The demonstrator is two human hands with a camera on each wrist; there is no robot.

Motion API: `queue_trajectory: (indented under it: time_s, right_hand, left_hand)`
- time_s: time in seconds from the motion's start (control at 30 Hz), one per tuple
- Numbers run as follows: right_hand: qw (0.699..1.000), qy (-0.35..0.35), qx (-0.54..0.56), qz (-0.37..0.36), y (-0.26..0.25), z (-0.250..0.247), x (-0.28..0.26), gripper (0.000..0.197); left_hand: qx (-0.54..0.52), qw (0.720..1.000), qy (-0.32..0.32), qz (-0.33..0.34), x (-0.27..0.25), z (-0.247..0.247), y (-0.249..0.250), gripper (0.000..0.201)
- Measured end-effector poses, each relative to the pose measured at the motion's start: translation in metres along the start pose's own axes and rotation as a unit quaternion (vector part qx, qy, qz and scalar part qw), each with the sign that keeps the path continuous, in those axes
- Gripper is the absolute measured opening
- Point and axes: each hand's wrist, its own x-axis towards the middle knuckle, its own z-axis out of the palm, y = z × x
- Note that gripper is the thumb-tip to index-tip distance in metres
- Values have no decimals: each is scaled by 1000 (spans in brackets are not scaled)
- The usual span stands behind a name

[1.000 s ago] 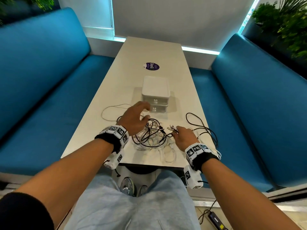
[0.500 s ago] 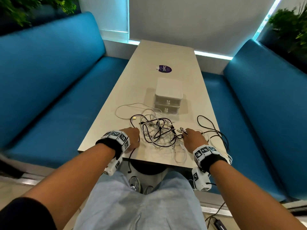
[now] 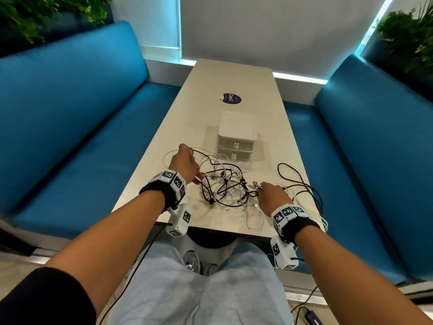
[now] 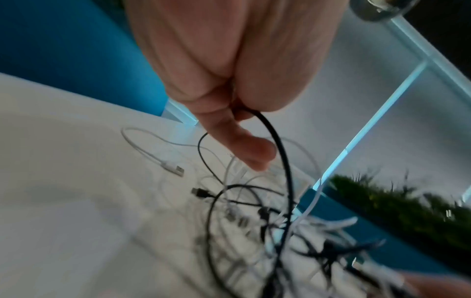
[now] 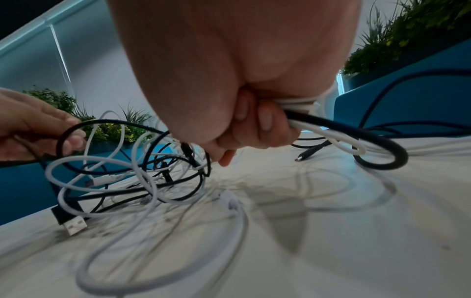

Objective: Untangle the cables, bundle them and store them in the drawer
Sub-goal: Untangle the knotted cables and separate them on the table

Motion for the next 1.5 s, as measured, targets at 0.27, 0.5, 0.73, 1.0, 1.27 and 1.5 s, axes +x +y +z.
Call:
queue_trajectory:
  time_s: [0.27, 0.5, 0.73, 1.0, 1.27, 1.5]
  right_hand:
    - [1000, -2, 0, 0, -2, -1, -2, 24]
    - [1000, -3, -5, 0, -3, -3, 1, 25]
    - [998, 24, 56, 10, 1, -11, 4, 24]
    - [991, 41, 131, 2, 7, -19, 4, 28]
    - [992, 43, 117, -17, 12, -35, 8, 25]
    - [993, 8, 114, -7, 16, -35, 10, 28]
  left_hand:
    - [525, 841, 22, 131, -1, 6, -56, 29]
    - [354, 883, 64, 301, -16, 27, 9, 31]
    - [258, 933, -122, 221, -40, 129, 25, 24]
    - [481, 830, -86, 270, -28, 135, -3, 36]
    - [512, 809, -79, 277, -21, 138, -10, 30]
    - [461, 843, -65, 271, -23, 131, -13, 44]
